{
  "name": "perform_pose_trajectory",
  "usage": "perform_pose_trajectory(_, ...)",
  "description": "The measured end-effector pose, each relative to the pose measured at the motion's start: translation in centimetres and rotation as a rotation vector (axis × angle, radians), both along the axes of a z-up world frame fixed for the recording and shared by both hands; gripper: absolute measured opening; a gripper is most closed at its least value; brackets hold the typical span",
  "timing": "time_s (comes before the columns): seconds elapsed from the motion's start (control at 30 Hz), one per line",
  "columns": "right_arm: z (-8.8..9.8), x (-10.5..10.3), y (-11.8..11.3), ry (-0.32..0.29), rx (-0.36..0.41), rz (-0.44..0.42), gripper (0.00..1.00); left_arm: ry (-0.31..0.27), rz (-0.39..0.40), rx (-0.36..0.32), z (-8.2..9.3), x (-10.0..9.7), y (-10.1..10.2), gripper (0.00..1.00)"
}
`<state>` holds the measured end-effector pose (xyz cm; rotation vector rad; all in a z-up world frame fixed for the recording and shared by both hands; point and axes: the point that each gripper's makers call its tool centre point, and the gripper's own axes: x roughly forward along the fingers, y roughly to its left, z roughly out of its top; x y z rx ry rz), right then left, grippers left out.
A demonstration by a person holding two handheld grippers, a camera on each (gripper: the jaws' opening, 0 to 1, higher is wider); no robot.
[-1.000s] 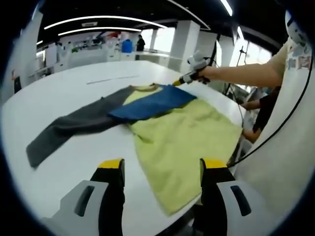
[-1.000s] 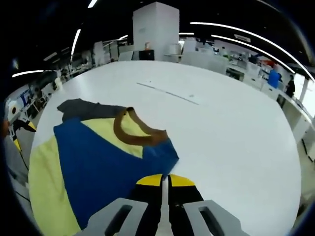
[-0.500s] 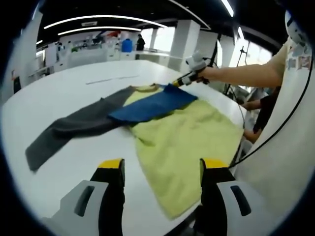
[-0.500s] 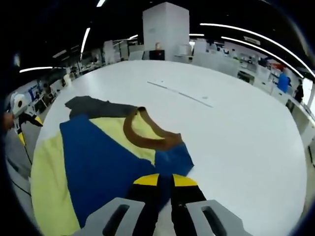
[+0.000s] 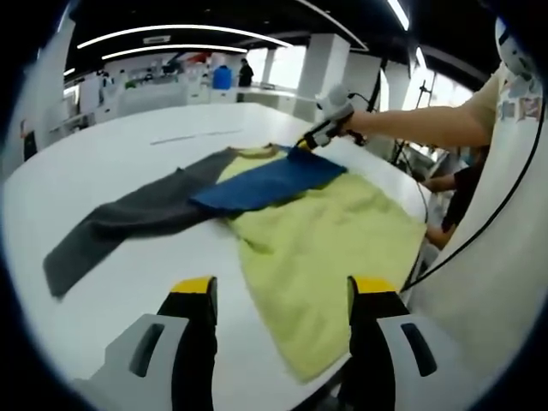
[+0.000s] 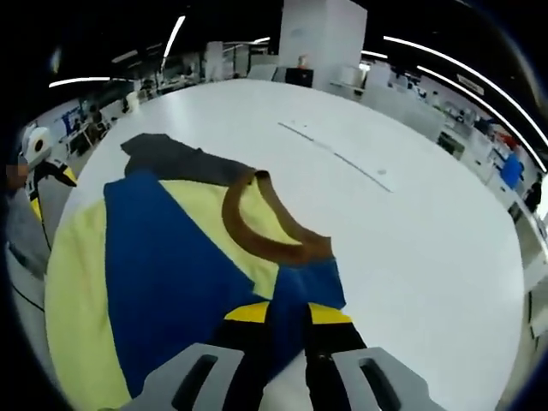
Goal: Fold the garment on the visible template until the final outline fits inside the template.
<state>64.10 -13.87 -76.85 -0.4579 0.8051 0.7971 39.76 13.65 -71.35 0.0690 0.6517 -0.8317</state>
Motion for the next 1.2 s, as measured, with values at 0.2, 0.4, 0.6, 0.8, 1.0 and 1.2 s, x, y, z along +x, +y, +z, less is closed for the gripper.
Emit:
perform_pose_trajectory(0.2,-0.21,-0.21,0.32,0.024,-0.023,0.023,0.09,0.001,0.007,-0.002,-0.03,0.17,0.21,0.58)
perform_pose_trajectory(0.4,-0.31,-0.40,0.53,0.064,-0.012,0.025,0.03,0.002,0.010,-0.006,-0.04,0.39,0.25,0.58)
perform_pose_trajectory(0.6,-0.24,-0.45,0.49,0.074,0.002,0.020,0.00,0.001,0.010,-0.009,0.05,0.52,0.30,0.58)
perform_pose_trajectory(0.8,0.18,-0.40,0.21,0.079,0.018,0.006,0.00,0.001,0.012,-0.007,0.04,0.48,0.58,0.58)
perform_pose_trajectory(1.0,0.15,-0.37,0.33,0.076,0.014,0.011,0.00,-0.002,0.010,-0.008,0.13,0.54,0.48,0.58)
perform_pose_trajectory(1.2,-0.14,-0.59,0.48,0.099,0.013,-0.007,0.00,-0.002,0.013,-0.010,0.16,0.54,0.58,0.58)
